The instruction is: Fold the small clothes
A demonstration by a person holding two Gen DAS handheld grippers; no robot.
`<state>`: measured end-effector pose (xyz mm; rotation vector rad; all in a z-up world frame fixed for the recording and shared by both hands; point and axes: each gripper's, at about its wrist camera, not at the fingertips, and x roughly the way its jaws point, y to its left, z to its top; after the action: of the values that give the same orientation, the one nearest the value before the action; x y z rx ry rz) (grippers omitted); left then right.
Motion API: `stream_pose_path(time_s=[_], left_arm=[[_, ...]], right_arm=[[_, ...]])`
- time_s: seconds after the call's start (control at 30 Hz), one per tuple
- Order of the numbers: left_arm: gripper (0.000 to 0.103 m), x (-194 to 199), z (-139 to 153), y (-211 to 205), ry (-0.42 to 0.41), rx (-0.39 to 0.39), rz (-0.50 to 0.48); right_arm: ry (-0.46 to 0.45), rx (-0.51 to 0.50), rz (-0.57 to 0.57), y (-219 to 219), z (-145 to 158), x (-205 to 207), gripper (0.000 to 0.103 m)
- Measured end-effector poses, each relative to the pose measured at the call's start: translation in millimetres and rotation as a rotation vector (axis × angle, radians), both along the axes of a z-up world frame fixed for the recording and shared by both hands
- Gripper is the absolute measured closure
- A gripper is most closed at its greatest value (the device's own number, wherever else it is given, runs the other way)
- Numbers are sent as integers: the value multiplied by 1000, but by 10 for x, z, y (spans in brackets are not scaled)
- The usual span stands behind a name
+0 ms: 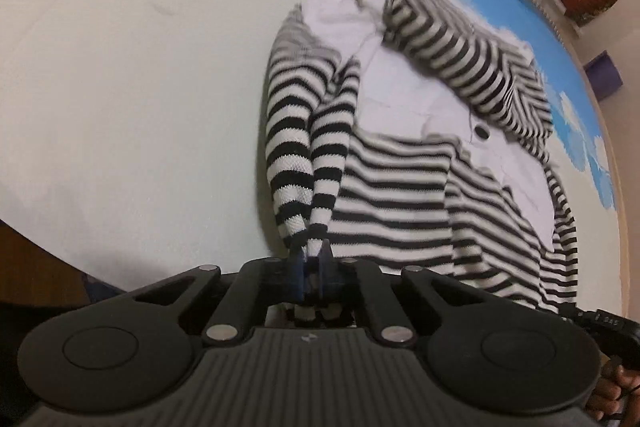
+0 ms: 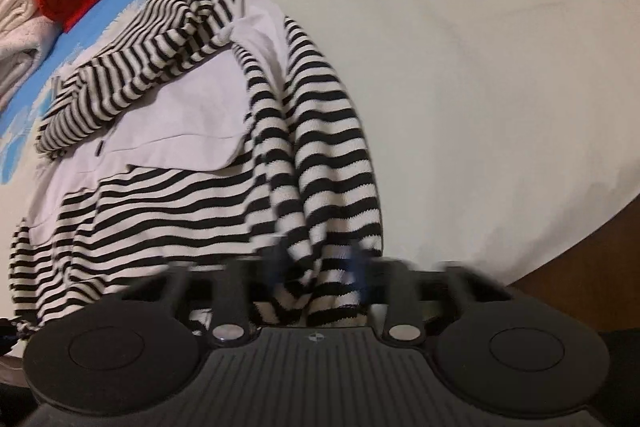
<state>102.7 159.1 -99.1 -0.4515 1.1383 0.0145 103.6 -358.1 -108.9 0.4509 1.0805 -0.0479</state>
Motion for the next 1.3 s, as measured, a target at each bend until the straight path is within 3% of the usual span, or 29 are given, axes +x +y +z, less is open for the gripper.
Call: stream_pose_path(time_s=[0.13,0.23,0.3,0.33,0.4,0.93,1.1,1.17,1.2,1.23,1.3], left_arm=[[97,-111,198,20,-74,12,12],[94,-71,96,-13,-16,17,-7],[85,-18,-18,-17,40,-7,-11],[77,0,-47,-10,50,-9,-6],[71,18,-78,11,57,-11,1],[62,72,-171,13,74,9,27],[64,96,-175,-45,68,41,-14],[75,105,-173,-81,62,51,-32],[88,109,-175,-83,59,43,-36],[93,109,-168,-87,54,38,-39],[95,104,-110,-125,26,79,-55]], right_arm=[[-78,35,-47,-115,164,-80,97],[-12,42,-46,-137,58,-79,96],[29,33,-25,-105,-15,-48,93],[31,17,-16,-89,-18,-37,87],[37,2,-6,-68,-20,-36,78],[54,-43,35,50,-55,5,76],[42,-79,62,125,-58,16,76],[36,-88,72,137,-57,12,76],[33,-89,74,136,-55,9,77],[27,-91,68,127,-47,3,83],[5,-81,52,95,-16,-16,94]])
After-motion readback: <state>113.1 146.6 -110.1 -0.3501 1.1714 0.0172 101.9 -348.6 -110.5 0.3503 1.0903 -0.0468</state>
